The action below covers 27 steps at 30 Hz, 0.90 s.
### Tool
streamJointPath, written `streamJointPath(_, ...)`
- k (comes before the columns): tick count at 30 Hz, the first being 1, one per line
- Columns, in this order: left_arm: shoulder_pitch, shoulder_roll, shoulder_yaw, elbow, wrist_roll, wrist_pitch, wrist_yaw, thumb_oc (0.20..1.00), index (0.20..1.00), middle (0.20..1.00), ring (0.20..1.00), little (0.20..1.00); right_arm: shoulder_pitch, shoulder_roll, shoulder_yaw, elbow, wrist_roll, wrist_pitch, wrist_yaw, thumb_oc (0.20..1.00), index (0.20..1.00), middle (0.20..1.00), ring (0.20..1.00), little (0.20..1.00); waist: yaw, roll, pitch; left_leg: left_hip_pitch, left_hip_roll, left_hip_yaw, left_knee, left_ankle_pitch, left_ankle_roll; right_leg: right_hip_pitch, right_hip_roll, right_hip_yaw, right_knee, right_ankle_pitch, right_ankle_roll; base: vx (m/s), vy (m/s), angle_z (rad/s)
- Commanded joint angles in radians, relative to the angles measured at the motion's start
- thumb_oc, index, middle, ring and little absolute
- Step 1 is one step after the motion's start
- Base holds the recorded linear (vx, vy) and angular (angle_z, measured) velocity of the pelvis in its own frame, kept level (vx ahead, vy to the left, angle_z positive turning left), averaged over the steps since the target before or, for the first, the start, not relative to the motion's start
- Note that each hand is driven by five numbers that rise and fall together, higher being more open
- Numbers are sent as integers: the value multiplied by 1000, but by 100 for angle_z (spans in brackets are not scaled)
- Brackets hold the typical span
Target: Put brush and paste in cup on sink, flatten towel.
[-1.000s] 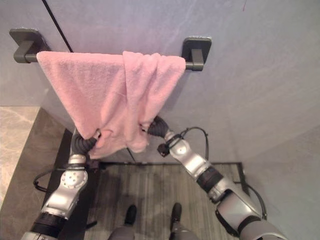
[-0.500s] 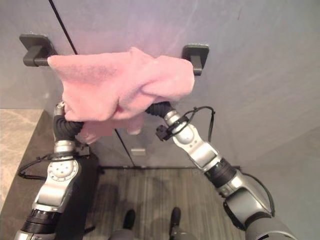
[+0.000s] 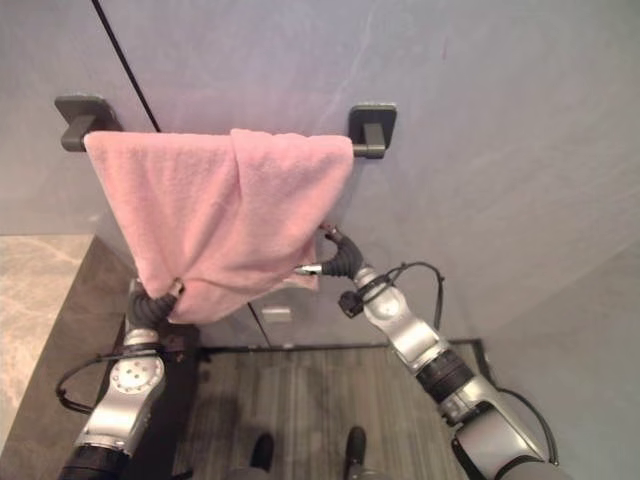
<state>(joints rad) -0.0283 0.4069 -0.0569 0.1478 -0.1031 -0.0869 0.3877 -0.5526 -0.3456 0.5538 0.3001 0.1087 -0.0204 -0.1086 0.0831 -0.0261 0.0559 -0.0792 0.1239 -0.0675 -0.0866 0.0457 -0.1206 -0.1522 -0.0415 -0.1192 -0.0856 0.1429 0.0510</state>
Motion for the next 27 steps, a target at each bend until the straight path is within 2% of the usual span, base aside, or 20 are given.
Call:
streamJointPath(1, -8, 61, -23, 33, -27, -23, -8, 200, 200, 200, 200, 200, -31, 40, -23, -25, 55, -34, -20, 200, 200, 200, 200, 200, -8, -63, -50, -62, -17, 38, -1, 34, 18, 69, -160, 7, -2, -46, 127, 0, 0, 0)
streamJointPath(9, -21, 57, -55, 60, -39, -17, -27, 200, 200, 200, 200, 200, -37, 44, -13, -30, 65, -39, -11, 200, 200, 200, 200, 200, -16, -58, -54, -61, -14, 42, -1, 35, 16, 72, -160, 8, -2, -47, 126, 0, 0, 0)
streamJointPath(10, -18, 55, -56, 57, -42, -17, -27, 200, 200, 200, 200, 200, -34, 44, -15, -25, 62, -37, -14, 247, 247, 247, 247, 247, -16, -58, -56, -60, -14, 42, -1, 34, 17, 73, -160, 8, -2, -47, 126, 0, 0, 0)
streamJointPath(11, -14, 56, -57, 57, -45, -17, -29, 200, 200, 200, 200, 200, -32, 42, -19, -17, 52, -32, -18, 683, 683, 683, 683, 683, -17, -57, -59, -58, -14, 42, -1, 34, 17, 73, -159, 7, -2, -48, 126, 0, 0, 0)
streamJointPath(13, -13, 55, -58, 54, -49, -17, -30, 200, 200, 200, 200, 200, -33, 43, -21, -7, 41, -27, -25, 1000, 1000, 1000, 1000, 1000, -18, -57, -60, -57, -14, 42, -1, 33, 17, 74, -159, 8, -2, -49, 126, 0, 0, 0)
streamJointPath(21, -21, 58, -77, 47, -66, -17, -32, 200, 200, 200, 200, 200, -105, 74, -7, 100, 53, -3, -55, 1000, 1000, 1000, 1000, 1000, -11, -54, -55, -65, -14, 40, -1, 39, 16, 68, -161, 7, -2, -45, 125, 0, 0, 0)
streamJointPath(22, -25, 59, -80, 48, -70, -17, -32, 200, 200, 200, 200, 200, -121, 78, -3, 110, 63, -3, -57, 815, 815, 815, 815, 815, -8, -53, -53, -68, -15, 37, -1, 41, 16, 67, -161, 7, -2, -45, 124, 0, 0, 0)
streamJointPath(23, -30, 62, -79, 51, -73, -19, -30, 200, 200, 200, 200, 200, -131, 80, 0, 102, 79, -2, -56, 200, 200, 200, 200, 200, -8, -52, -51, -71, -15, 38, -1, 42, 16, 64, -162, 9, -2, -43, 125, 0, 0, 0)
streamJointPath(27, -35, 60, -80, 57, -71, -15, -27, 200, 200, 200, 200, 200, -129, 84, 11, 83, 76, -5, -48, 200, 200, 200, 200, 200, -8, -50, -53, -68, -17, 41, -1, 41, 19, 66, -163, 12, -2, -44, 126, 0, 0, 0)
